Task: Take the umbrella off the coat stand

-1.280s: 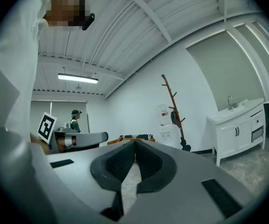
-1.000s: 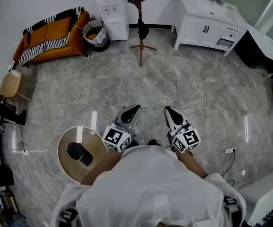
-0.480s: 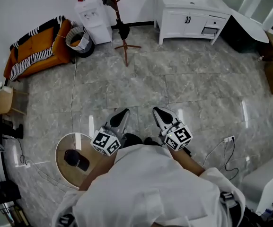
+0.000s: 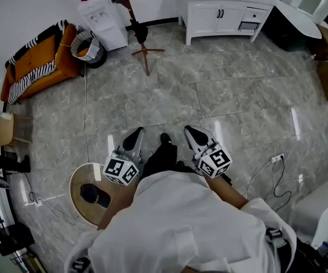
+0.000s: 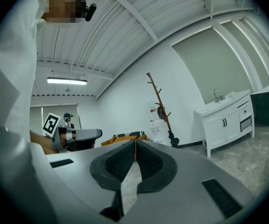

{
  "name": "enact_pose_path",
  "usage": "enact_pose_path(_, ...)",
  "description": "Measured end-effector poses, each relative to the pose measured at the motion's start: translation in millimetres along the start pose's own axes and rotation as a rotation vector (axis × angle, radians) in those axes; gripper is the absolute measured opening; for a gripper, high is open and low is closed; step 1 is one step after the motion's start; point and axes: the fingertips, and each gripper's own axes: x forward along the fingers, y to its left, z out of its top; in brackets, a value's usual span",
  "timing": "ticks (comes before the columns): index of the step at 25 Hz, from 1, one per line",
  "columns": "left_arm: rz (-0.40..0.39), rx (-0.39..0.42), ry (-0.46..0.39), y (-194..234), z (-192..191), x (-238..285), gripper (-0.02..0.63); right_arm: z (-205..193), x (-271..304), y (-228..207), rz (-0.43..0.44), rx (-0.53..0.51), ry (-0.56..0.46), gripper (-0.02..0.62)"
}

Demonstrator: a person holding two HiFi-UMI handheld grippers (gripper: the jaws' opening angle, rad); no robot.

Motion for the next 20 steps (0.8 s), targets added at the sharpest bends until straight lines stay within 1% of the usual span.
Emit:
enact_pose_path(5,0.053,-0.062,-0.011,49,0,30,0.015,6,36,-30,0.004,-0.008,0.029,0.015)
enact_pose_path(9,0.064,-0.088,-0.040,84,10,64,0.016,16,75,-53,0.016,-0.023,0.065,0.015)
enact_pose_path(12,0.069,-0.105,-0.058,116,25,91,0.017,33,111,-68,0.019,-0.026,0.064,0.015)
enact_pose_path(17,0.047,-0.101,-0.078,159,54,133,0.017,55,170,-88,0.033,-0.044,0.077,0.015)
enact_pose_path(20,0.015,-0.103,-0.060,182,57,156,0.016,62,204,-103,0.029,-0.046,0.076,0.015)
